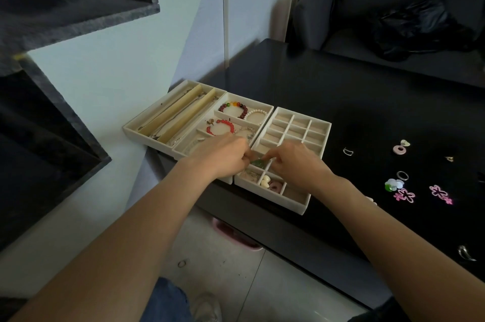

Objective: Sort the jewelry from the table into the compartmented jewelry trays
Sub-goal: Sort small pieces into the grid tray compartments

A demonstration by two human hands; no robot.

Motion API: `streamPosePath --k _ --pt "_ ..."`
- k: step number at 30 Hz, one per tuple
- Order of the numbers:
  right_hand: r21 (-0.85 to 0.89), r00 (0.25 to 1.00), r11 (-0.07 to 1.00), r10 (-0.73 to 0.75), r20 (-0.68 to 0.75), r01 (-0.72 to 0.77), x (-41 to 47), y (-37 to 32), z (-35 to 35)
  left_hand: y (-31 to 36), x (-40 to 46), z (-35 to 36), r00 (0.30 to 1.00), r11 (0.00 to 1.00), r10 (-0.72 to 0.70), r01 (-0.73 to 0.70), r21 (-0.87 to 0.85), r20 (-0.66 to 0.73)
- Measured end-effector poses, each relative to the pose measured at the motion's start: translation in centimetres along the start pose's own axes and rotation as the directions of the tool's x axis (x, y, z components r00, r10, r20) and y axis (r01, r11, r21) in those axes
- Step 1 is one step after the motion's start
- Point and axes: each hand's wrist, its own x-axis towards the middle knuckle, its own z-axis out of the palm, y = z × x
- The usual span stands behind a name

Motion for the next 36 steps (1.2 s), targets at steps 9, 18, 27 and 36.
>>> streamPosePath --k 9,18,27,36 --pt "-0.059 1.000 0.998 -0.001 -0.001 0.001 0.2 0.2 0.0 -0.2 0.2 0.1 0.999 0.997 -0.009 0.006 -0.076 -0.035" --pt "-0.151 0.999 0.988 -0.032 0.009 0.033 0.1 0.2 0.3 -0.4 0.2 0.4 0.999 0.988 -0.024 0.019 -0.155 -0.030" --pt "0.183 0.999 0.983 -0.010 -0.035 0.016 -0.1 0.7 -1.0 -0.1 0.7 -0.7 0.936 0.140 -0.217 0.310 -0.940 0.276" --pt "0.273 0.973 0.949 -0.103 -0.208 0.159 -0.8 0.2 -2.0 0.7 0.4 -1.3 0.940 -0.176 -0.123 0.294 -0.939 0.317"
